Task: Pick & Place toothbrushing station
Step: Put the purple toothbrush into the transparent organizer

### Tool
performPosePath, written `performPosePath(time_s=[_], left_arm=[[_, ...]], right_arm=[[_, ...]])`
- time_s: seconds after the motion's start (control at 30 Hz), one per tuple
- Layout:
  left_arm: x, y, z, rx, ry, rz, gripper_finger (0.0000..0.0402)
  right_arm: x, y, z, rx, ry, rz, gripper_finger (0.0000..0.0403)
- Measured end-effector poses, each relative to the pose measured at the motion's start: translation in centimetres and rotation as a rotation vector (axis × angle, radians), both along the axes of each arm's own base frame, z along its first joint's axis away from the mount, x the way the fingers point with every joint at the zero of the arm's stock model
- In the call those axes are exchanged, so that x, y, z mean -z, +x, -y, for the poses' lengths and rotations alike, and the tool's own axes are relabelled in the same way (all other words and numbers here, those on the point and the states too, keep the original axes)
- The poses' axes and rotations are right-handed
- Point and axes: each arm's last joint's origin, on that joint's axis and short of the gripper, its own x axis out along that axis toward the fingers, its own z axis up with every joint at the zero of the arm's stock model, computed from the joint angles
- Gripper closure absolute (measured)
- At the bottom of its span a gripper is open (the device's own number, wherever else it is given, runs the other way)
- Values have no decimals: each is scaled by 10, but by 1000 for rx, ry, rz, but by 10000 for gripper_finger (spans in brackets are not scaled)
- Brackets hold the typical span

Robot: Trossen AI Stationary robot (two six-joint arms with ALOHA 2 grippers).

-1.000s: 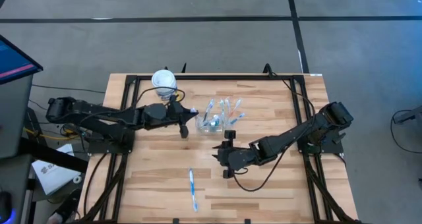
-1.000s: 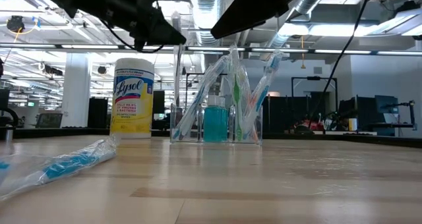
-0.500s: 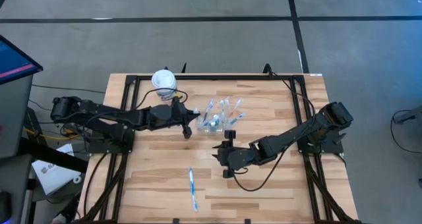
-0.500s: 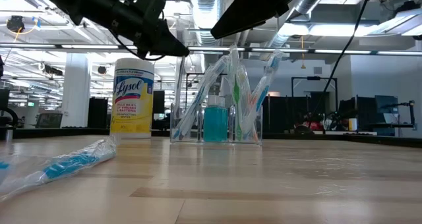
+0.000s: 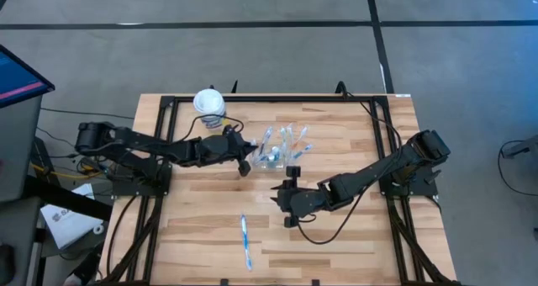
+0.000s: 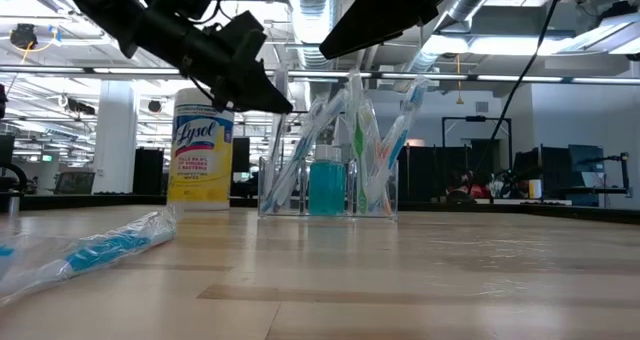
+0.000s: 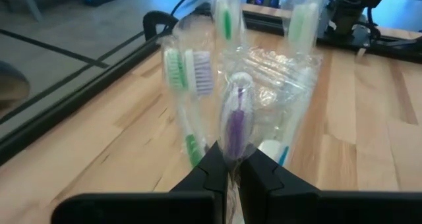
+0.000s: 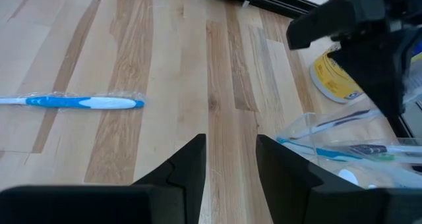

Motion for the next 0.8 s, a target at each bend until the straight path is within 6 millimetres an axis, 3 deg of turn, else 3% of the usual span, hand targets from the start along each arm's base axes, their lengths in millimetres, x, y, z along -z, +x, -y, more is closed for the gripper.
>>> performPosePath(time_s=[0.33, 0.8], left_arm=[[3, 2, -1, -2, -3, -6, 393], [3, 2, -1, -27, -10, 7, 336]], right_arm=[[0, 0, 0, 1, -1, -1, 280], [0, 0, 0, 0, 0, -1, 280]])
